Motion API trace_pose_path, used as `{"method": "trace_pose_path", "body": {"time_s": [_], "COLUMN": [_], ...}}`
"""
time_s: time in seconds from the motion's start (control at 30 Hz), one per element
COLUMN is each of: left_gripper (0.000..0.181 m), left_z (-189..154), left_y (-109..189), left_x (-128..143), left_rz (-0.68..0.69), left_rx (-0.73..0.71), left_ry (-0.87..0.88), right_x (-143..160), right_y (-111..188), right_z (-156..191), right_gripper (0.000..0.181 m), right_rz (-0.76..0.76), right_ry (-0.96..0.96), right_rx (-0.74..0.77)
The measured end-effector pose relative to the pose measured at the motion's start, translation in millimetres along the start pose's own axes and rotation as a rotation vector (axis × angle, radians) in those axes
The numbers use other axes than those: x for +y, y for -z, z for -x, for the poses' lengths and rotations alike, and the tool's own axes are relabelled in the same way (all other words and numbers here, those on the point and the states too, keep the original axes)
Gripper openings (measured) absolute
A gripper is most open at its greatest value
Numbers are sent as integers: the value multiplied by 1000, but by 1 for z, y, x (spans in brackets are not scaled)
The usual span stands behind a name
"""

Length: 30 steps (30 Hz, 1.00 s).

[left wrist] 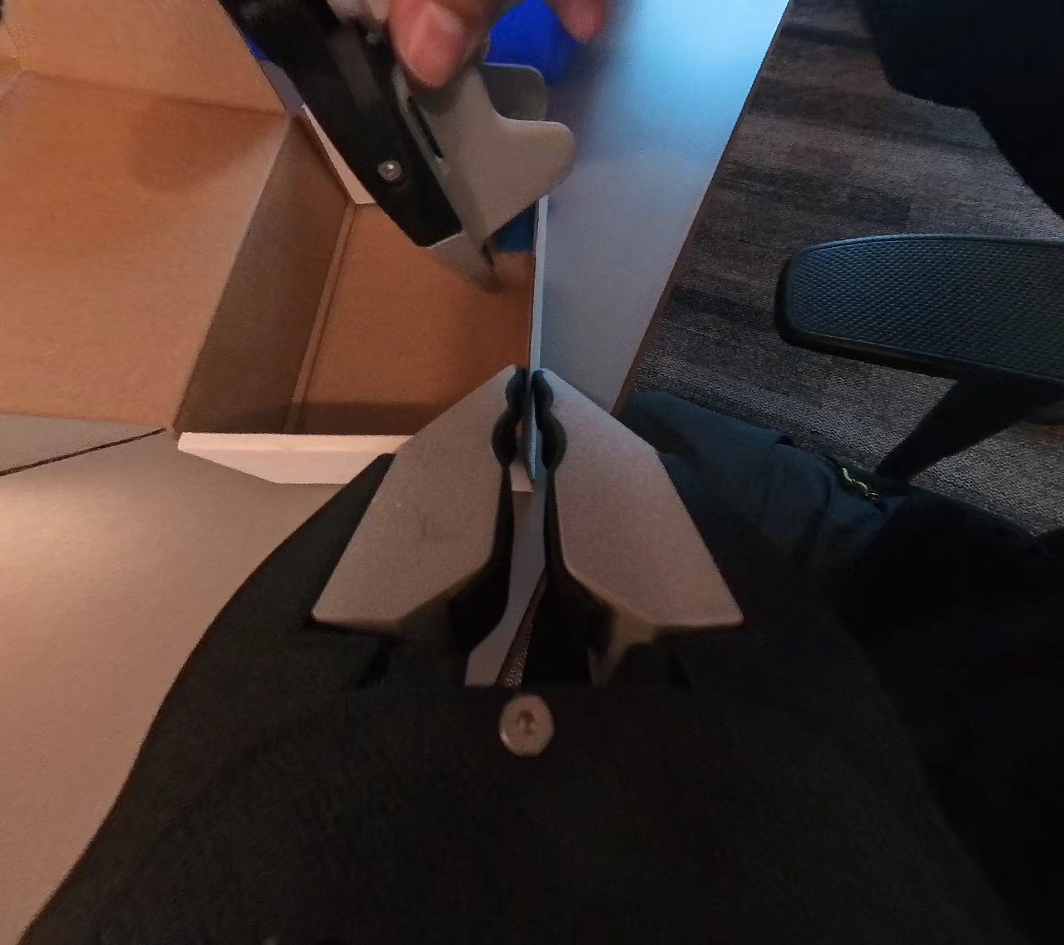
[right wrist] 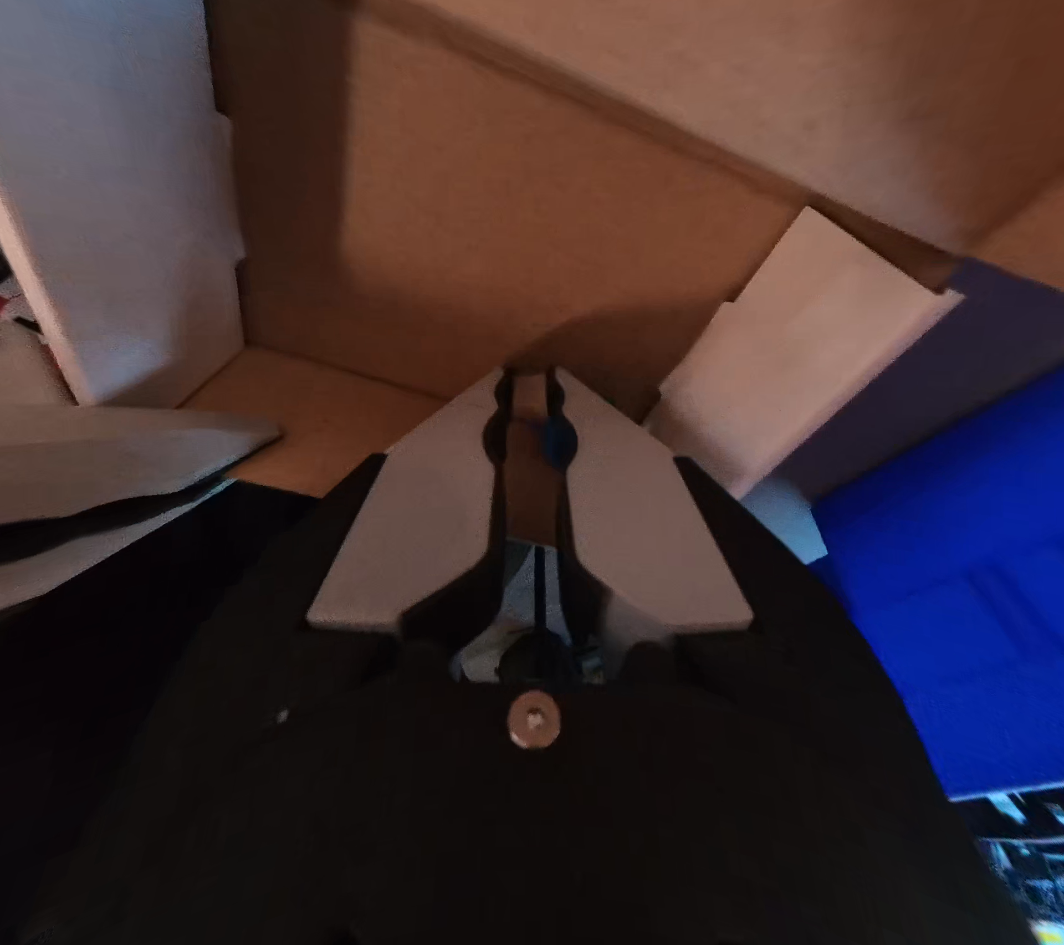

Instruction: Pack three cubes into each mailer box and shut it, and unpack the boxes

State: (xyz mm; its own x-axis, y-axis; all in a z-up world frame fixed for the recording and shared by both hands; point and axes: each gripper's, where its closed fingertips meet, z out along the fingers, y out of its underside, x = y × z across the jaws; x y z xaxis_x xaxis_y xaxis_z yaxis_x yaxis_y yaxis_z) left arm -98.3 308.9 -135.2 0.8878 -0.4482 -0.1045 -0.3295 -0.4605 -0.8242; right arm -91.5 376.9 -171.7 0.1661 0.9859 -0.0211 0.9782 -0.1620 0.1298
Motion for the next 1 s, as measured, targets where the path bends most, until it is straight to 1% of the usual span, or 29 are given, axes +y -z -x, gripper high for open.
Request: {"method": "trace_pose_path", "body": {"time_s": [0.1, 0.13, 0.17, 0.23, 0.33, 0.4, 0.5, 0.6, 0.67, 0.73, 0.8, 0.9, 1.0], "left_gripper": [1, 1, 1, 1, 1, 1, 0, 1, 1, 2, 2, 2, 1], "left_z": [0, 0, 0, 0, 0, 0, -1, -2, -3, -3, -3, -3, -3], "left_y": [0, 0, 0, 0, 0, -1, -2, -2, -1, -2, -2, -1, -1], "left_x": [0, 0, 0, 0, 0, -1, -1, -1, -1, -1, -1, -1, -1], "left_rz": [0, 0, 0, 0, 3, 3, 0, 0, 2, 2, 4, 5, 7], "left_rx": [7, 8, 8, 7, 5, 2, 2, 9, 10, 2, 1, 5, 12], "left_ry": [2, 3, 4, 5, 6, 4, 5, 4, -2, -11, -13, -15, -15], "right_x": [-1, 0, 1, 0, 3, 9, 17, 26, 29, 30, 30, 26, 9], "right_y": [0, 0, 0, 4, 11, 15, 13, 4, -2, -4, -3, -2, 11], "right_z": [-4, -9, -12, -14, -15, -16, -18, -17, -14, -12, -13, -9, -2], "right_gripper": [0, 0, 6, 24, 33, 41, 39, 35, 32, 34, 22, 21, 21], "right_rz": [-8, -5, -8, -20, -14, 17, 89, 181, 220, 235, 231, 194, 30], "right_ry": [11, 17, 20, 25, 29, 28, 27, 41, 40, 49, 77, 110, 113], "right_rx": [13, 37, 53, 63, 81, 95, 102, 87, 46, 5, -1, -24, -92]}}
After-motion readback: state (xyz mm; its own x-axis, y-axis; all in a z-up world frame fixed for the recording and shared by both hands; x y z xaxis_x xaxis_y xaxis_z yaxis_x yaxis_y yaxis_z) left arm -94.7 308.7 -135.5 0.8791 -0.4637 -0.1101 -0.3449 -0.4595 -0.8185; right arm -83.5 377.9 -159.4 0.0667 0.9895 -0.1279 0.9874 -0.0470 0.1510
